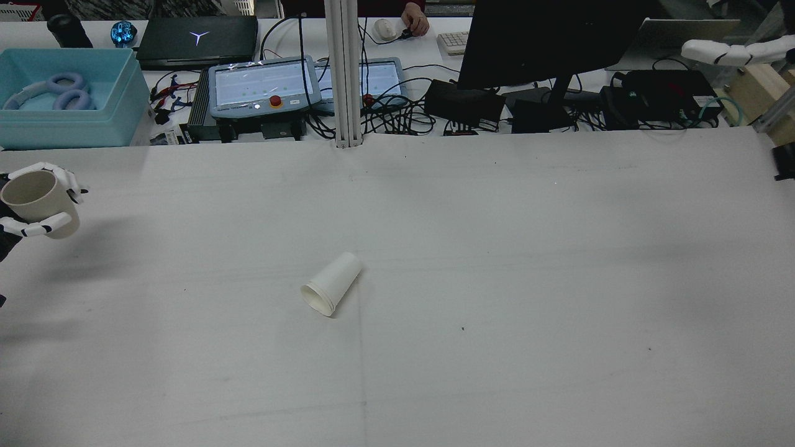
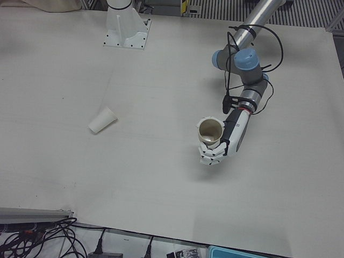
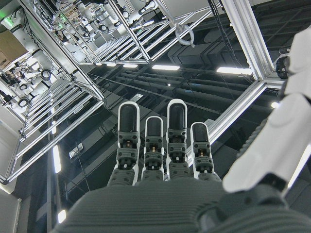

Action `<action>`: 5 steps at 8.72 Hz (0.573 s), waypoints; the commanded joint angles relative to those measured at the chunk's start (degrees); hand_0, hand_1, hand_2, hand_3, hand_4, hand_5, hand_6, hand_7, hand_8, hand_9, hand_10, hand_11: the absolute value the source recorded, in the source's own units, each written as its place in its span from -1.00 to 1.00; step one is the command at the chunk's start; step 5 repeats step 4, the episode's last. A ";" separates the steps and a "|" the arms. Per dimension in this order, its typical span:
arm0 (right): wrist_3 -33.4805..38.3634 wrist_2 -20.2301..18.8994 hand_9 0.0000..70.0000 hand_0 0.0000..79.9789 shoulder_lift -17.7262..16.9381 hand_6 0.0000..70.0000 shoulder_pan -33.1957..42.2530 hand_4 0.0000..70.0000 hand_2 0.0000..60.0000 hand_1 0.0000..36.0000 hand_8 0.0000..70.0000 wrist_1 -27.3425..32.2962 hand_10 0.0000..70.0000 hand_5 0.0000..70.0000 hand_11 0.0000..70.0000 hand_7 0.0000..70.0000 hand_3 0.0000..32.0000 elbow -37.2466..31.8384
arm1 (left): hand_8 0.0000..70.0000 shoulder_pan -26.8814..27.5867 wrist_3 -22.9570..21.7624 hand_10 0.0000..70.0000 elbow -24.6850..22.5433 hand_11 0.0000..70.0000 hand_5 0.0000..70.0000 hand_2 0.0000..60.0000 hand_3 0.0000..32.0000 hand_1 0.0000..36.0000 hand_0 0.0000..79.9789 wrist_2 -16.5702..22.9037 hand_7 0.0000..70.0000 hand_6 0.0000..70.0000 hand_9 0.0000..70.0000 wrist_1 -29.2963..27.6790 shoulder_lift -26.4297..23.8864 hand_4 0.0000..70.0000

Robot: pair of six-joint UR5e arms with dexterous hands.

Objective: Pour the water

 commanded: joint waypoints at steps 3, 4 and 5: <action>0.33 -0.35 -0.20 0.04 -0.11 -0.01 1.54 -0.66 -0.42 -0.58 -0.43 -2.93 -0.23 -0.12 0.14 0.28 -1.00 1.11 | 0.16 0.47 11.83 -0.71 25.84 -0.55 0.20 1.00 -1.00 0.43 0.24 -4.52 0.32 0.08 0.57 -31.16 2.00 0.04; 0.33 -0.35 -0.20 0.04 0.06 0.00 1.45 -0.65 -0.42 -0.59 -0.42 -2.94 -0.23 -0.10 0.13 0.31 -1.00 1.20 | 0.16 0.73 12.21 -0.71 27.63 -0.54 0.07 1.00 -1.00 0.36 0.21 -6.19 0.28 0.03 0.57 -30.95 1.91 0.03; 0.33 -0.35 -0.20 0.04 0.06 0.00 1.45 -0.65 -0.42 -0.59 -0.42 -2.94 -0.23 -0.10 0.13 0.31 -1.00 1.20 | 0.16 0.73 12.21 -0.71 27.63 -0.54 0.07 1.00 -1.00 0.36 0.21 -6.19 0.28 0.03 0.57 -30.95 1.91 0.03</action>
